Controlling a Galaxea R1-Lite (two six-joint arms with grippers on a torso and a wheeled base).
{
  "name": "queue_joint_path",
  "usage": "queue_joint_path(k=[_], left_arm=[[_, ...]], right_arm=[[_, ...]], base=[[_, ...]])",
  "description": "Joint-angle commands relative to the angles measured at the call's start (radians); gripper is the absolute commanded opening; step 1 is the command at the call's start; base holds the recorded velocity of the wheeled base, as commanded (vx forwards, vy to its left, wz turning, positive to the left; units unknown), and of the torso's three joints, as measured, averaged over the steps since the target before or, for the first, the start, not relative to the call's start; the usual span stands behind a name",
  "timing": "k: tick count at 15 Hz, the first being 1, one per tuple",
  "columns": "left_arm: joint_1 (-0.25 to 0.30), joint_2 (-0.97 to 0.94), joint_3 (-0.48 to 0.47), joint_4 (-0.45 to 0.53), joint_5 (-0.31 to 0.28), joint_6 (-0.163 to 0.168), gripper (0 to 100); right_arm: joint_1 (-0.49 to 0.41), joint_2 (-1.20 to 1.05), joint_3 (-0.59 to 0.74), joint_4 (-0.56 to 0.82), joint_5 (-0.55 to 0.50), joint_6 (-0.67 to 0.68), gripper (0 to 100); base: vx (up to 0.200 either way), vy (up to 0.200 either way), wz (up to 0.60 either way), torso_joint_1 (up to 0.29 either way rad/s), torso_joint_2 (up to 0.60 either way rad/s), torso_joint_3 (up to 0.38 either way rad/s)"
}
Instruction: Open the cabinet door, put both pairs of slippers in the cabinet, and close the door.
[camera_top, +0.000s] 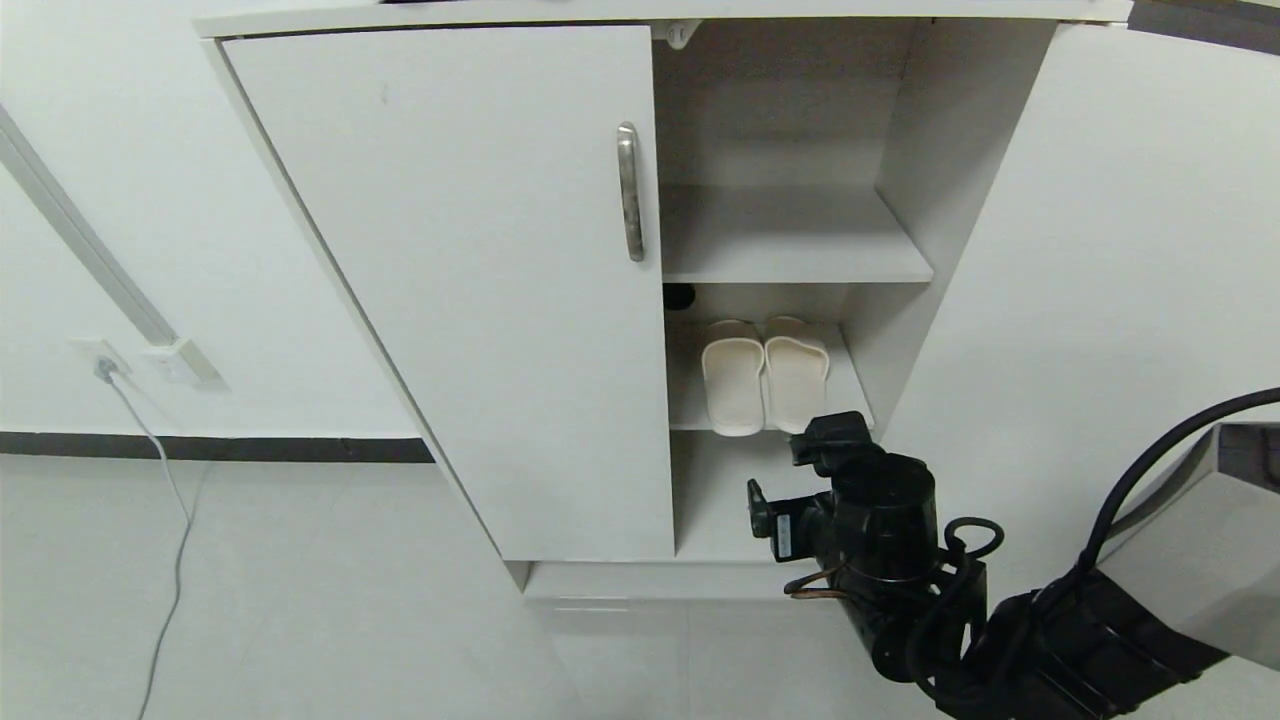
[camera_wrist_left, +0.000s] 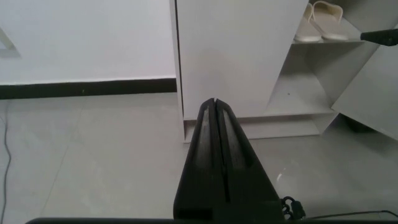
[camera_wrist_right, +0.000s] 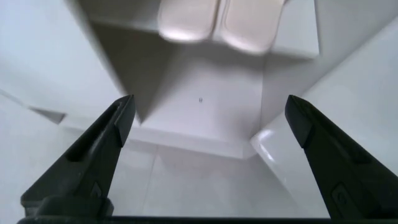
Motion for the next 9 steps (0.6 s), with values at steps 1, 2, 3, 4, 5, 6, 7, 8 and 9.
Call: queue_joint_path(k=[1,2,3,4,5,6,7,8,9], left_arm=[[0.000,0.001,0.000,0.001,0.000,0.000,0],[0.000,0.001,0.000,-0.001,0.000,0.000,0],[0.000,0.001,0.000,0.001,0.000,0.000,0],[0.000,0.001,0.000,-0.001,0.000,0.001,0],[0.000,0.001,0.000,-0.001,0.000,0.001,0],[0.000,0.001,0.000,-0.001,0.000,0.001,0],[0.000,0.001,0.000,-0.001,0.000,0.001,0],[0.000,0.001,0.000,-0.001,0.000,0.003,0],[0.000,0.001,0.000,0.001,0.000,0.001,0]], right_arm=[[0.000,0.001,0.011,-0.002,-0.001,0.000,100],[0.000,-0.001,0.011,-0.002,-0.002,0.000,100],[0.000,-0.002,0.012,-0.003,-0.002,0.000,100],[0.000,-0.005,0.016,-0.003,-0.005,0.000,100],[0.000,-0.010,0.020,-0.003,-0.008,0.000,100],[-0.002,-0.010,0.020,-0.003,-0.008,0.000,100],[-0.002,-0.010,0.022,-0.003,-0.008,0.000,100],[-0.002,-0.012,0.022,-0.008,-0.008,0.000,100],[-0.002,-0.010,0.022,-0.008,-0.008,0.000,100]], base=[[0.000,0.000,0.00,0.000,0.00,0.000],[0.000,0.000,0.00,0.000,0.00,0.000],[0.000,0.000,0.00,0.000,0.00,0.000],[0.000,0.000,0.00,0.000,0.00,0.000],[0.000,0.000,0.00,0.000,0.00,0.000],[0.000,0.000,0.00,0.000,0.00,0.000],[0.000,0.000,0.00,0.000,0.00,0.000],[0.000,0.000,0.00,0.000,0.00,0.000],[0.000,0.000,0.00,0.000,0.00,0.000]])
